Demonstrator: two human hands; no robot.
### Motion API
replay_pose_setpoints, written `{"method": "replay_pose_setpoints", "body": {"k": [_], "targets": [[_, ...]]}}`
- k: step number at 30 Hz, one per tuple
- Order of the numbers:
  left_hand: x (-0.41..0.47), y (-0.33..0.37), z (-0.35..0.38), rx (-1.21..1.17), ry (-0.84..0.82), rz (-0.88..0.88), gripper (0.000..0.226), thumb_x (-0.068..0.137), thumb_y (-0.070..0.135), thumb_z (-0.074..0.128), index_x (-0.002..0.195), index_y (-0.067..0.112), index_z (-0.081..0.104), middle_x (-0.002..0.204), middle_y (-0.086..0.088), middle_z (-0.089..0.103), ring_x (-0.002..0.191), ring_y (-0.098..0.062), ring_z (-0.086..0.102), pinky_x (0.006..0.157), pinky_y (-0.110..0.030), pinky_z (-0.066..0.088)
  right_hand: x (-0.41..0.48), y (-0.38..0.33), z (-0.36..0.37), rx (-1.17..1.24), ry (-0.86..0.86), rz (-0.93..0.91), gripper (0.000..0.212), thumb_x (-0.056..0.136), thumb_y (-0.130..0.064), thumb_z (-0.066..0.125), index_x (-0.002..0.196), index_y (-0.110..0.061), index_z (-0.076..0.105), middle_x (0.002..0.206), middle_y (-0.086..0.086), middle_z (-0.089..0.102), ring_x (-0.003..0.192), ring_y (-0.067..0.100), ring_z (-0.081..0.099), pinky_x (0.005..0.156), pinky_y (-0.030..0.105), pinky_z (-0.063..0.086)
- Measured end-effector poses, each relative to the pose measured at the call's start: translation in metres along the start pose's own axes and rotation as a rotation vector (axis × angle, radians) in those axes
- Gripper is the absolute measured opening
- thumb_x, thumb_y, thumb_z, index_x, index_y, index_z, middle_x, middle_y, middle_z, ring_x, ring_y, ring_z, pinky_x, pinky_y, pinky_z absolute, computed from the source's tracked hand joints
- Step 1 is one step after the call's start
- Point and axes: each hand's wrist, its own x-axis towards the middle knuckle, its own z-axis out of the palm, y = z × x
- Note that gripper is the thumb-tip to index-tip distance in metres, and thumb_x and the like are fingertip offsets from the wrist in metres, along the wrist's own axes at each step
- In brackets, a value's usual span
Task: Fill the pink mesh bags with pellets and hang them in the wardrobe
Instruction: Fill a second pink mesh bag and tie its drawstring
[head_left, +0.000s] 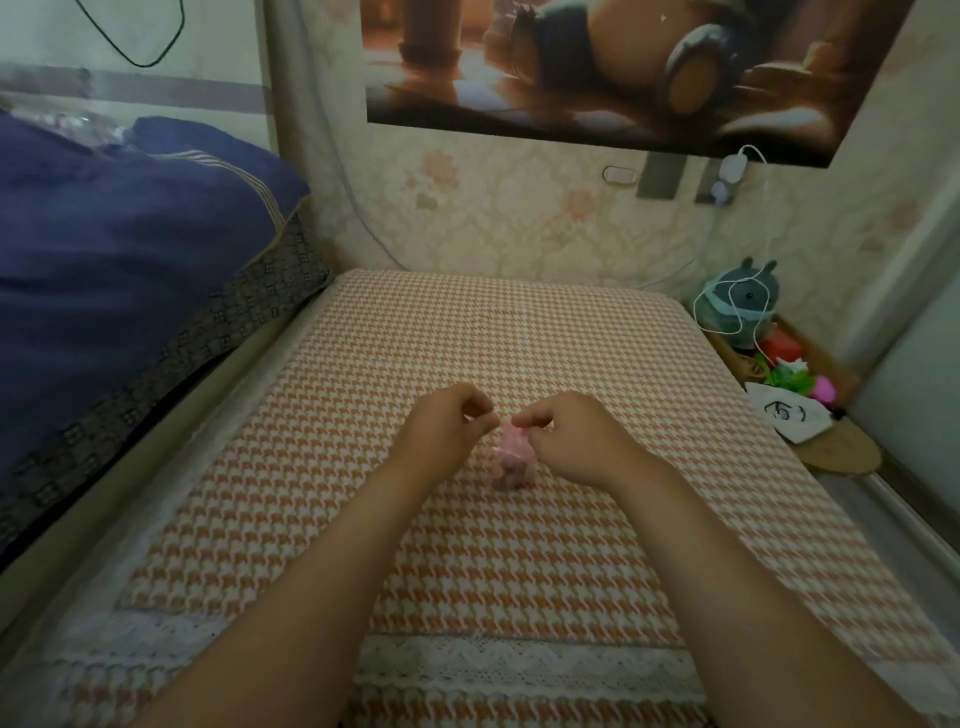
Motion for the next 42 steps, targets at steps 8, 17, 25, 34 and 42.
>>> {"method": "replay_pose_setpoints", "body": {"k": [8, 17, 25, 34, 42], "targets": [[-0.011, 0.025, 0.001, -0.234, -0.001, 0.105, 0.01, 0.078, 0.028, 0.08, 0.082, 0.034, 0.073, 0.087, 0.013, 0.072, 0.084, -0.009, 0.066, 0.077, -0.022, 0.052, -0.003, -0.001, -0.005, 0.047, -0.023, 0.027, 0.022, 0.092, -0.02, 0.055, 0.09, -0.03, 0.075, 0.084, -0.006, 0.073, 0.079, 0.012, 0.067, 0.079, 0.041, 0.058], [-0.009, 0.027, 0.0, -0.263, -0.142, 0.038, 0.013, 0.081, 0.013, 0.078, 0.093, 0.018, 0.077, 0.086, 0.012, 0.073, 0.075, 0.006, 0.064, 0.072, -0.014, 0.05, 0.002, 0.012, -0.005, 0.136, -0.009, 0.026, 0.022, 0.094, -0.024, 0.059, 0.106, -0.027, 0.078, 0.078, -0.015, 0.066, 0.071, 0.001, 0.06, 0.067, 0.022, 0.044], [-0.011, 0.029, -0.008, 0.04, -0.177, 0.013, 0.013, 0.086, 0.034, 0.068, 0.082, 0.028, 0.079, 0.072, 0.009, 0.073, 0.073, -0.007, 0.067, 0.069, -0.033, 0.057, 0.003, 0.011, -0.003, 0.229, -0.019, 0.016, 0.025, 0.095, -0.018, 0.059, 0.112, -0.024, 0.077, 0.085, -0.011, 0.07, 0.067, -0.001, 0.06, 0.07, 0.023, 0.05], [-0.006, 0.011, -0.03, -0.067, -0.15, 0.01, 0.016, 0.087, 0.013, 0.066, 0.093, 0.021, 0.078, 0.086, 0.011, 0.074, 0.073, -0.002, 0.068, 0.059, -0.018, 0.051, 0.006, 0.0, 0.011, 0.252, -0.001, -0.008, 0.028, 0.095, -0.019, 0.059, 0.119, -0.022, 0.073, 0.111, -0.003, 0.075, 0.063, -0.003, 0.06, 0.071, 0.019, 0.052], [-0.003, -0.026, -0.033, 0.322, -0.214, 0.0, 0.026, 0.081, 0.029, 0.069, 0.106, 0.036, 0.074, 0.112, 0.015, 0.067, 0.103, -0.007, 0.06, 0.092, -0.027, 0.049, 0.009, -0.001, 0.016, 0.218, 0.004, -0.037, 0.029, 0.096, -0.019, 0.059, 0.121, -0.027, 0.071, 0.123, -0.008, 0.069, 0.067, -0.008, 0.054, 0.07, 0.016, 0.045]]}}
